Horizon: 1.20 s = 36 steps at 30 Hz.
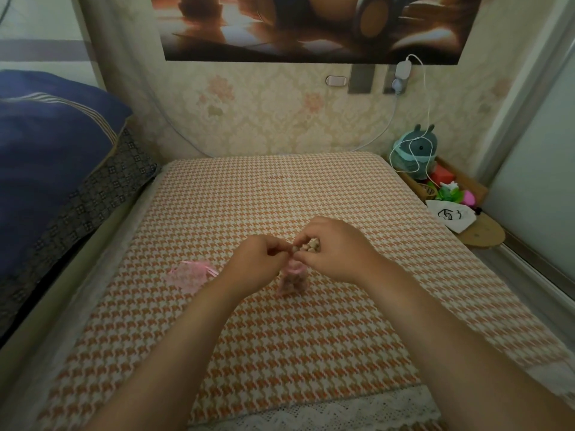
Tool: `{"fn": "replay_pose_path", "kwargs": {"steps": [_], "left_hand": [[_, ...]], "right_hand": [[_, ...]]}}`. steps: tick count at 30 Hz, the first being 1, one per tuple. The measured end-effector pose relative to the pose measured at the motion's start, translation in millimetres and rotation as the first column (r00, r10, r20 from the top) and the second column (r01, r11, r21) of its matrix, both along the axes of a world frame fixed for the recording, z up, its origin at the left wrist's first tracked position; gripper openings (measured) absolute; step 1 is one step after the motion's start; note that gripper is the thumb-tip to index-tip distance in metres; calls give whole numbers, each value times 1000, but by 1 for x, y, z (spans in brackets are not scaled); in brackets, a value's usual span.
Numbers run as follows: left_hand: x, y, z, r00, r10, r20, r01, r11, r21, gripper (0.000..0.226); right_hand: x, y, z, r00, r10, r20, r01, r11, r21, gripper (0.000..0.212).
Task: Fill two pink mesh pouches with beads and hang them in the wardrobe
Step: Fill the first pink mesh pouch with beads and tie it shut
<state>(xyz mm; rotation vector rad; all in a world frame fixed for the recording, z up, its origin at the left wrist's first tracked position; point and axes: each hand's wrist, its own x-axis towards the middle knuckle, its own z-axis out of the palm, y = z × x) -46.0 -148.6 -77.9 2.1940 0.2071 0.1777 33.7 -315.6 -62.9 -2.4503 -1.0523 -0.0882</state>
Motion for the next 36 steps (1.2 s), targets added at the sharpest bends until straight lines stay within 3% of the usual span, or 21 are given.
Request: {"fn": "replay_pose_path", "kwargs": {"steps": [3, 7, 16, 20, 22, 25, 30, 36], "left_hand": [[-1, 0, -1, 1000, 10, 2, -10, 1000, -18, 20], [0, 1, -3, 1000, 22, -2, -22, 999, -27, 21], [-1, 7, -4, 998, -64, -3, 63, 989, -137, 20], [-4, 9, -8, 982, -175, -77, 153, 960, -234, 62], [-4, 9, -12, 971, -211, -113, 184, 960, -210, 66], [0, 11, -18, 974, -212, -74, 200, 969, -146, 53], [2, 15, -22, 972, -231, -30, 230, 973, -26, 35], [0, 16, -22, 982, -189, -8, 189, 979, 74, 32]], "right_hand": [[0, 0, -1, 1000, 10, 2, -10, 999, -38, 22], [2, -5, 3, 1000, -2, -19, 2, 1000, 2, 11], [-3, -3, -5, 990, 81, -115, -94, 990, -107, 25], [-6, -1, -8, 979, 82, -185, -88, 996, -29, 23], [-4, -1, -10, 985, 56, -163, -60, 998, -21, 23], [-4, -2, -8, 990, 41, -135, -49, 998, -50, 21], [-8, 1, -5, 980, 91, -175, -109, 989, -100, 23], [-7, -3, -9, 974, 56, -221, -73, 995, -74, 23]]}}
